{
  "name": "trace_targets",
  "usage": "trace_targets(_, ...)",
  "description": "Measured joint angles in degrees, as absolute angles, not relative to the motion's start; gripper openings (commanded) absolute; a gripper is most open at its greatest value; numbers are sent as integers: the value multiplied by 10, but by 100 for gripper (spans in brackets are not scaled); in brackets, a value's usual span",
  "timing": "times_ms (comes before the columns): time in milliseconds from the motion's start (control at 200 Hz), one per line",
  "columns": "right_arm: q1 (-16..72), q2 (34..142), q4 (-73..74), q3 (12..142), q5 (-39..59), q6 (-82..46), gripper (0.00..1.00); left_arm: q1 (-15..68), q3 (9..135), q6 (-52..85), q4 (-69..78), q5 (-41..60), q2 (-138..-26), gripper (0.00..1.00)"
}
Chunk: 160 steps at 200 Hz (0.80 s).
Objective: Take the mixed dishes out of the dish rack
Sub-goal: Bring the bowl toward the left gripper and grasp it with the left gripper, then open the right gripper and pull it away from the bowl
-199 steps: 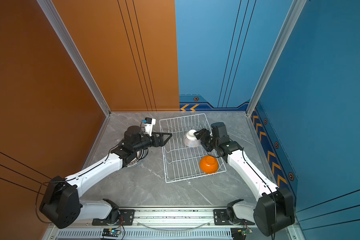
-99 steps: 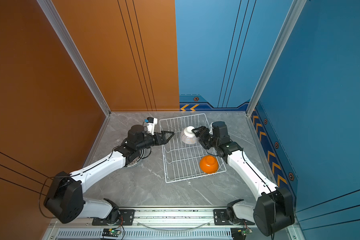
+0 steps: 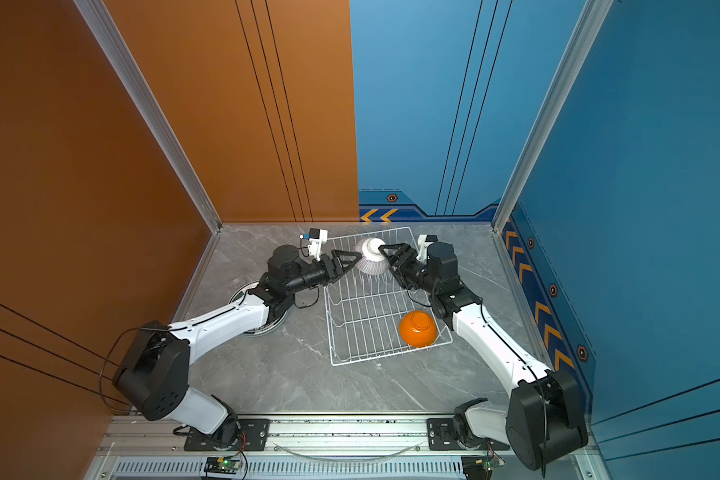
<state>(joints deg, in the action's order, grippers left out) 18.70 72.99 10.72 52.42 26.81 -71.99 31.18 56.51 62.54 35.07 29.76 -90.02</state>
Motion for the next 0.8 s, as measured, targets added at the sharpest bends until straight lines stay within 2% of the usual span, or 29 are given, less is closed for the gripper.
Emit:
trace_targets(145,186,740,147,513,272,-742,62,310,570,677,427,314,-929,56)
trace_targets(280,186,749,177,503,279,-759,62,310,586,693,444,318,-938,53)
trace_targets(395,186,749,203,499,282,-768,62,308,590,703,459,319,-938,46)
trace_targets(801,186,776,324,479,296,-826,61,305,603,750,522,322,-953,41)
